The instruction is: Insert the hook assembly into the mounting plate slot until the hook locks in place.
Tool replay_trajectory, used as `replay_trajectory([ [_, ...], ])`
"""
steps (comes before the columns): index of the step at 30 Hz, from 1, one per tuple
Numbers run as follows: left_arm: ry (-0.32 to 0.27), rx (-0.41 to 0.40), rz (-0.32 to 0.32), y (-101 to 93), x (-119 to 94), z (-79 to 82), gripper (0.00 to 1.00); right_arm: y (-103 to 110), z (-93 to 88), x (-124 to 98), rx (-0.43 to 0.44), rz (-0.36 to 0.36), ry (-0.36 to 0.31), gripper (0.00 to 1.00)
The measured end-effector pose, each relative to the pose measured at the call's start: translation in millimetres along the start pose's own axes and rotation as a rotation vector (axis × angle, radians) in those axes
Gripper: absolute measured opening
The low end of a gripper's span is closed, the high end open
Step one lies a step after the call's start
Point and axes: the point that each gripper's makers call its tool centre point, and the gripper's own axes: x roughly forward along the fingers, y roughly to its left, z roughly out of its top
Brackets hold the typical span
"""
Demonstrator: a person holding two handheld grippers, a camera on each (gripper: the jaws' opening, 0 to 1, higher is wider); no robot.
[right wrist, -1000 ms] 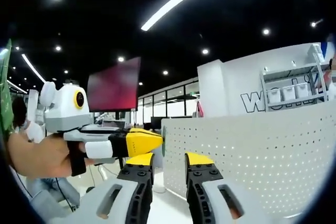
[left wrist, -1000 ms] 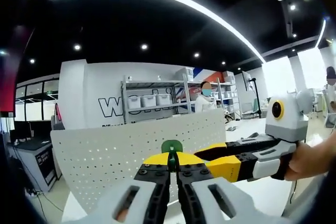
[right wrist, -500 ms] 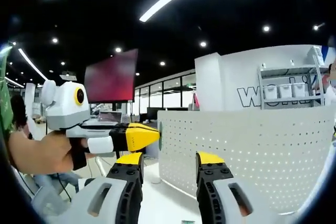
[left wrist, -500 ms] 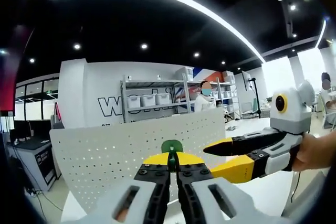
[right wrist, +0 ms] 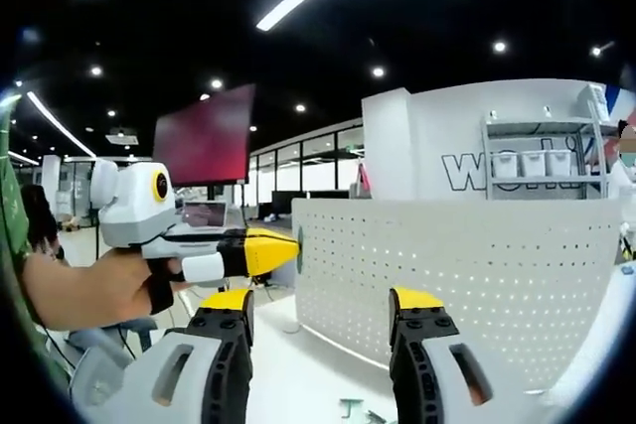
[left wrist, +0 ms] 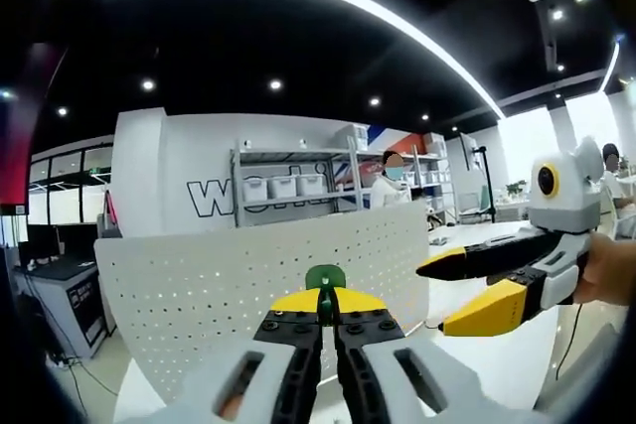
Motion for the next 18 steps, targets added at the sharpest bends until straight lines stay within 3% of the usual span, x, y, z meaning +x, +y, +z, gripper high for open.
replay_trajectory([
  [18,0.009,-0.009,0.063,31.7,17,-6.3,0.03,-11,-12.6,-27,0.020,-0.044,0.075,0.66],
])
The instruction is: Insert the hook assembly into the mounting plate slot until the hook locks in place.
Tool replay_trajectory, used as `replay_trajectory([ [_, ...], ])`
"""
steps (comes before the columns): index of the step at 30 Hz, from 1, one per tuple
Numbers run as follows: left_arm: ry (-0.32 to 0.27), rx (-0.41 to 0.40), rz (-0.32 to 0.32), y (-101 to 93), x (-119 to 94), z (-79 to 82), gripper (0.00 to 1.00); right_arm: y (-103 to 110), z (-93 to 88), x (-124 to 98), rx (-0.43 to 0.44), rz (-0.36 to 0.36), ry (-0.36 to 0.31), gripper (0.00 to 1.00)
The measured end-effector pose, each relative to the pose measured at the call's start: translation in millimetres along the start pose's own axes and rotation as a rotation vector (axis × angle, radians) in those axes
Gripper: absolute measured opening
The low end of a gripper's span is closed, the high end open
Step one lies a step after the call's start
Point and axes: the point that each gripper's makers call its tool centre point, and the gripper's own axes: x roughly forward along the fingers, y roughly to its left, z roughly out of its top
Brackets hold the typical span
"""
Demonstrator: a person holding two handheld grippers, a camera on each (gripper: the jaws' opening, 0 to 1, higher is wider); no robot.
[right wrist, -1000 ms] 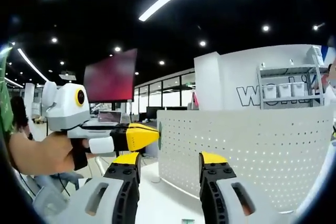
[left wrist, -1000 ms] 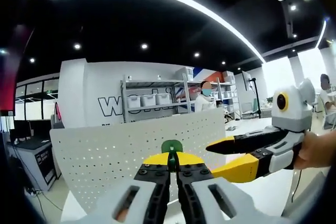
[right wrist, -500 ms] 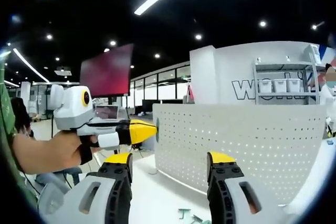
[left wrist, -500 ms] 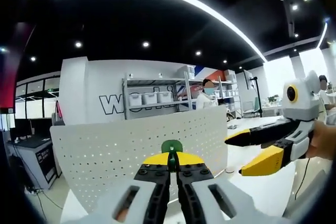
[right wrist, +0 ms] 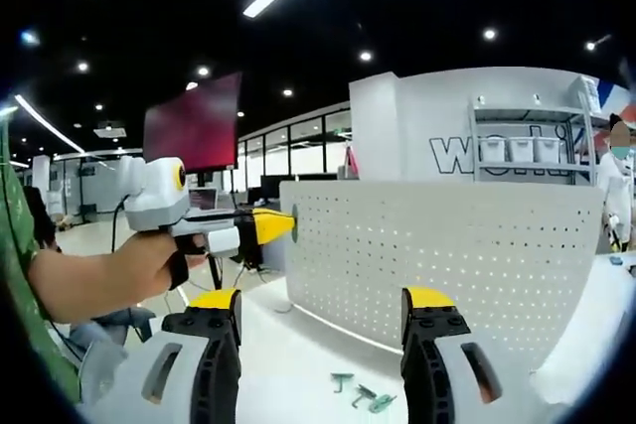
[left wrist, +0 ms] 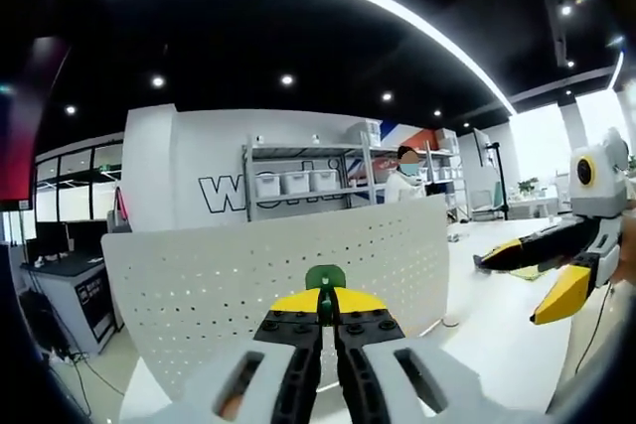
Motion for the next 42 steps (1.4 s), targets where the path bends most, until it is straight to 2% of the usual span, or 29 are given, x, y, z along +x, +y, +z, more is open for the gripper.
replay_trajectory([
  [8,-0.024,0.004,0.056,21.9,10,9.3,0.03,-7,-0.1,-6,0.003,-0.014,0.000,0.67],
  [18,-0.036,-0.009,0.135,49.9,21,11.5,0.03,-11,4.0,-8,-0.002,-0.013,-0.003,0.67],
  [35,-0.055,0.010,0.210,84.3,55,17.7,0.03,-26,-5.3,-11,0.010,-0.031,0.015,0.67],
  [42,-0.048,0.010,0.237,95.6,65,14.5,0.03,-30,-5.5,-8,0.013,-0.034,0.015,0.67],
])
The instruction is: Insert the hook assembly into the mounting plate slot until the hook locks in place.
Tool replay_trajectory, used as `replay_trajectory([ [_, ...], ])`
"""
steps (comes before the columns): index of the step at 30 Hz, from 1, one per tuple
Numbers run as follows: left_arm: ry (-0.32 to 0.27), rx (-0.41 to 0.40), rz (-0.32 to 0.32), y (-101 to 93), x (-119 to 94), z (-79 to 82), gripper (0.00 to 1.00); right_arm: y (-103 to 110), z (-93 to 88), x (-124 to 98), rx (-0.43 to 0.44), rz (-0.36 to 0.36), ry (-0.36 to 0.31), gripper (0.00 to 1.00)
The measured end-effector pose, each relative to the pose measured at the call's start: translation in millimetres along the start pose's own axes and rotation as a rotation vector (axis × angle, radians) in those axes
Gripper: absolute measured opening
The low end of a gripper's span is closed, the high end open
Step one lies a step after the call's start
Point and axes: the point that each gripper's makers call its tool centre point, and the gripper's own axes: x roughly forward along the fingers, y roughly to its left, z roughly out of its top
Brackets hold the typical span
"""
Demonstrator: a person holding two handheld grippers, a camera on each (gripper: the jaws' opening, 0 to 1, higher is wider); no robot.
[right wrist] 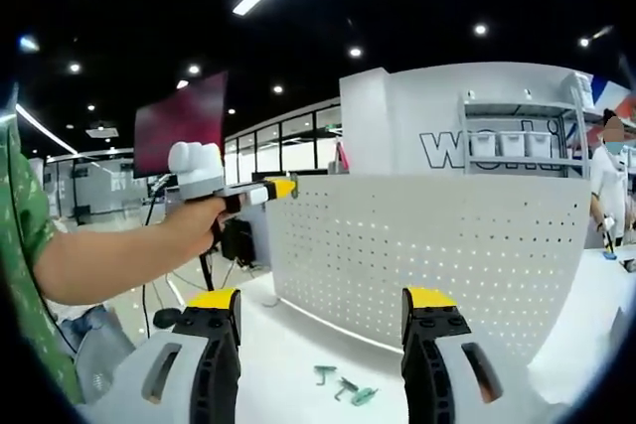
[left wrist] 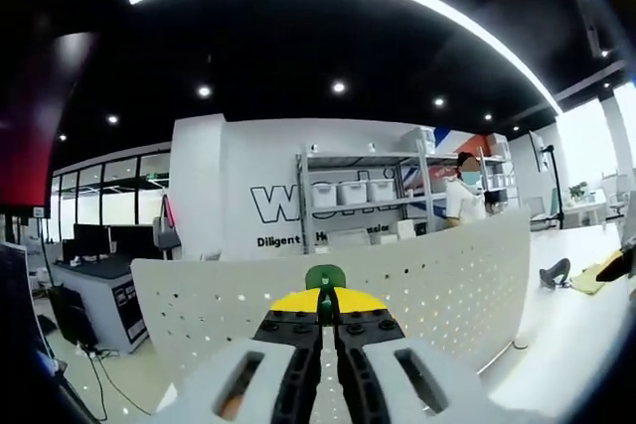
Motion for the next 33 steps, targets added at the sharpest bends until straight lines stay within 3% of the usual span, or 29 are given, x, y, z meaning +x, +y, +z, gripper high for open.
replay_trajectory([
  [13,0.015,-0.018,0.049,13.3,24,-8.3,0.03,-9,-1.9,2,0.006,-0.009,0.006,0.67],
  [33,0.026,-0.012,0.079,24.1,39,-16.6,0.03,-18,-0.1,3,0.014,-0.019,0.001,0.67],
])
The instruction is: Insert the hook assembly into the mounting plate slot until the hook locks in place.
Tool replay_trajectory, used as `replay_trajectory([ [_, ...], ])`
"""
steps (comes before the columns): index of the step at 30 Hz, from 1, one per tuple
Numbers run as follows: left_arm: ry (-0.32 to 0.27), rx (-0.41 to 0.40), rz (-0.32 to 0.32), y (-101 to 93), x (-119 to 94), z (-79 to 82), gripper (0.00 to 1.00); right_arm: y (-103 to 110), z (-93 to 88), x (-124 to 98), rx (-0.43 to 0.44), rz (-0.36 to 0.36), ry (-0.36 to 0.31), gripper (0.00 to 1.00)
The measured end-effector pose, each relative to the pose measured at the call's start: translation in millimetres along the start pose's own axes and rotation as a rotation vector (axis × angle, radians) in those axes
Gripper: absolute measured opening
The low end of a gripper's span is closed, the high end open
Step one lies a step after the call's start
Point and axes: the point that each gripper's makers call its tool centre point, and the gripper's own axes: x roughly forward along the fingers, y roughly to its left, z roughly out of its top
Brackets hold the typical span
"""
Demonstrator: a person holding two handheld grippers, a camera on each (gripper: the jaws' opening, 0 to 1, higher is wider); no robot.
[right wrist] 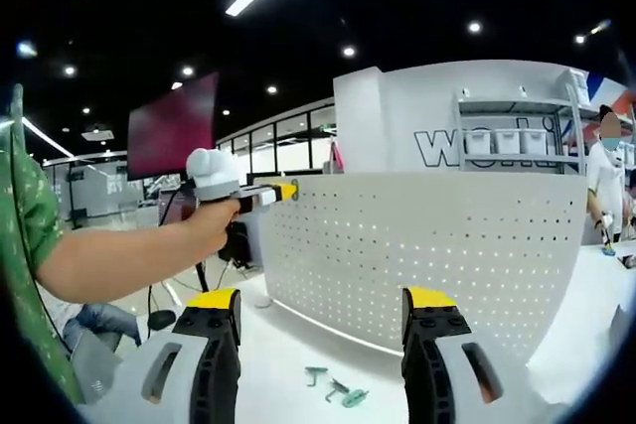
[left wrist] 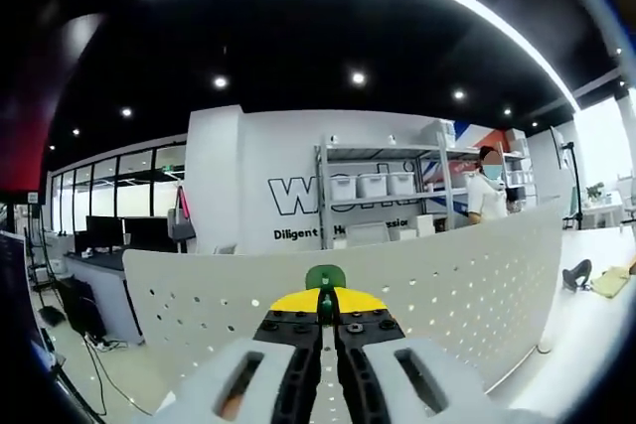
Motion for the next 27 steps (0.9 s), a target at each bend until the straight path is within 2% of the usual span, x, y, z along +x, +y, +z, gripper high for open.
replay_trajectory([
  [27,0.007,0.002,0.025,1.6,13,-9.5,0.03,-5,-2.0,2,0.002,0.004,0.008,0.66],
])
